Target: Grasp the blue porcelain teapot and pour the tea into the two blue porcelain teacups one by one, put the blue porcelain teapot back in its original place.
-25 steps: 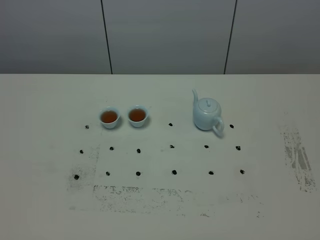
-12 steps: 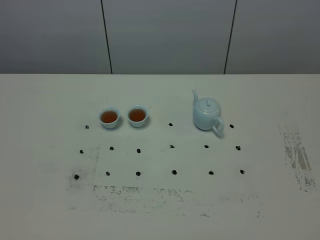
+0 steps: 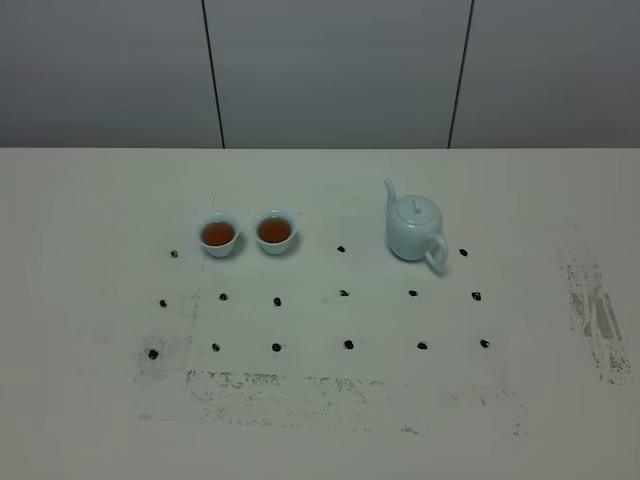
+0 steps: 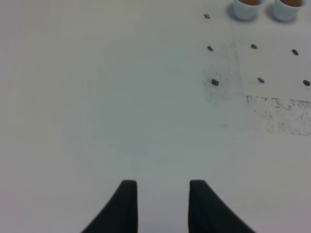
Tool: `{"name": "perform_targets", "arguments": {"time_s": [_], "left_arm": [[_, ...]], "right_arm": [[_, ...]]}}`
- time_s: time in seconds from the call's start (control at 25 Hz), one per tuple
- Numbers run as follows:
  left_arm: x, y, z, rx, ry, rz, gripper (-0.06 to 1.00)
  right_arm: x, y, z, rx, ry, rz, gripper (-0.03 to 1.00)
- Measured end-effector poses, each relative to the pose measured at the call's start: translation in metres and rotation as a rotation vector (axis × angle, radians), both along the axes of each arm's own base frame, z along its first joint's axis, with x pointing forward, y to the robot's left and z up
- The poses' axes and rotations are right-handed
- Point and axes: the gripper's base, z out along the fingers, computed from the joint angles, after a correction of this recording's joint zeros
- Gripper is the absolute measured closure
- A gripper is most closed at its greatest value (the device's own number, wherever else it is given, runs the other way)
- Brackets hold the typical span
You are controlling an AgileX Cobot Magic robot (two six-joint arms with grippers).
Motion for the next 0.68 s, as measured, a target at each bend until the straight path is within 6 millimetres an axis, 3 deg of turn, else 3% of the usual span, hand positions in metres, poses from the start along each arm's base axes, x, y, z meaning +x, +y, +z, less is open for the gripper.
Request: {"name": "perform_targets", "arguments": {"time_s": [0.68], "left_arm": [[0.0, 0.0, 0.0, 0.0, 0.0, 0.0, 0.66]], "right_arm": [[0.0, 0.0, 0.0, 0.0, 0.0, 0.0, 0.6]]}}
